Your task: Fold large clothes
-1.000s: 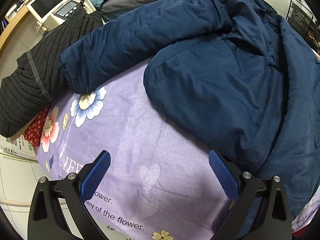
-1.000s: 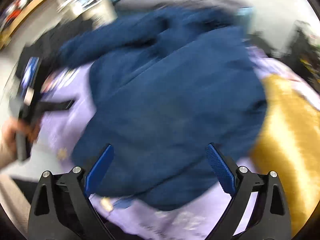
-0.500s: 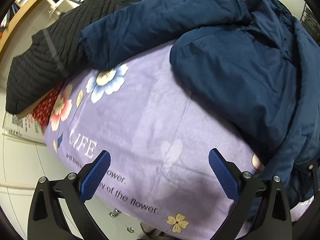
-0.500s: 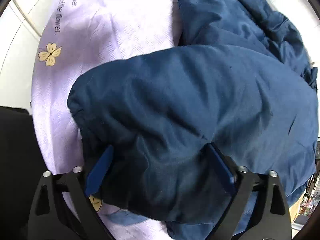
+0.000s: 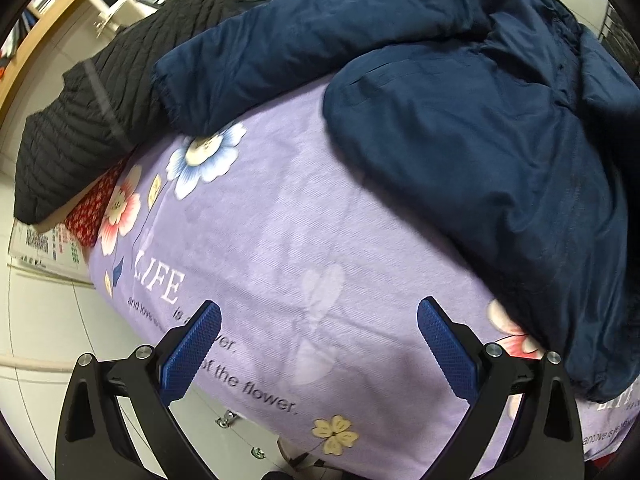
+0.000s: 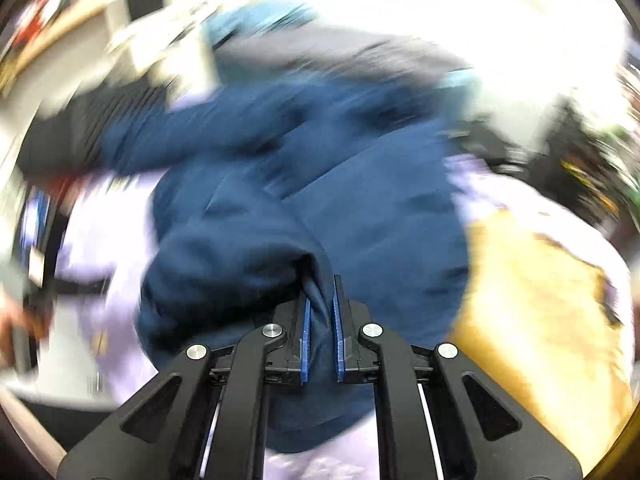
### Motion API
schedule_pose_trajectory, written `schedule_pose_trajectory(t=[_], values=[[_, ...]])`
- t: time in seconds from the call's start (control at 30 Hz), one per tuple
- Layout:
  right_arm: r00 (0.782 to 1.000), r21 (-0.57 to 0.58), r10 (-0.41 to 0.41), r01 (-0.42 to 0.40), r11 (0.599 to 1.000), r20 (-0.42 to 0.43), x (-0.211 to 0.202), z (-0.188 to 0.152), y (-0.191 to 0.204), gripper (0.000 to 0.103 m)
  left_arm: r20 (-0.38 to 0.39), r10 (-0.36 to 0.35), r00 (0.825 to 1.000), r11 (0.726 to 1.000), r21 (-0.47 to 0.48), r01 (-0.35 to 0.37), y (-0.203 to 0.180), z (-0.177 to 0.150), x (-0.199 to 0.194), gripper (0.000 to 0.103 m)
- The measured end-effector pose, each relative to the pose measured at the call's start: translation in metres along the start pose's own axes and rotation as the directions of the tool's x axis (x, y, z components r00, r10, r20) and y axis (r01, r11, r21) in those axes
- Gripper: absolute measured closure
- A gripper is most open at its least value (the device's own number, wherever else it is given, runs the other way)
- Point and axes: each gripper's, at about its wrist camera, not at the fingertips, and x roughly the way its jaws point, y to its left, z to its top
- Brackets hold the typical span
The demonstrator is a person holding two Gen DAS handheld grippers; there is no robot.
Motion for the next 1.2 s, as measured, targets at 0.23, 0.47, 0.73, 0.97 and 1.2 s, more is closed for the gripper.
schedule_pose_trajectory(t=[0.23,0.47,0.73,0.97,1.2], values=[[0.920,0.290,-0.378,0.336,0.896,0.104,-0.062,0.023,-0.183,0.094,0.048,-0.031,0.998,0.997,0.068,0.028,-0.038,0.015,-0.017,0.006],[0.881,0.561,-0.459,0.440,0.702,-0.117,-0.057,-0.044,-0.324,0.094,0.049,-0.021,0.999,0.996,0.085,0.017,-0.055,0.016,-0.024,0.006],[0.881,0.707,-0.405,0.448,0.547,-0.246,-0.021,-0.117,-0.335,0.047,0.026,0.022,0.999,0.997,0.078,-0.024,-0.055,0.009,-0.028,0.006],[0.870,0.759,-0.488,0.363,0.540,-0.070,-0.072,-0.110,-0.310,0.030,0.017,0.011,1.000,0.995,0.098,-0.012,-0.057,0.005,-0.028,0.006],[0.959,0.479,-0.279,0.225,0.848,0.043,-0.046,-0.073,-0.185,0.019,0.016,-0.078,0.997,0.987,0.140,0.075,-0.071,0.014,-0.021,0.006]])
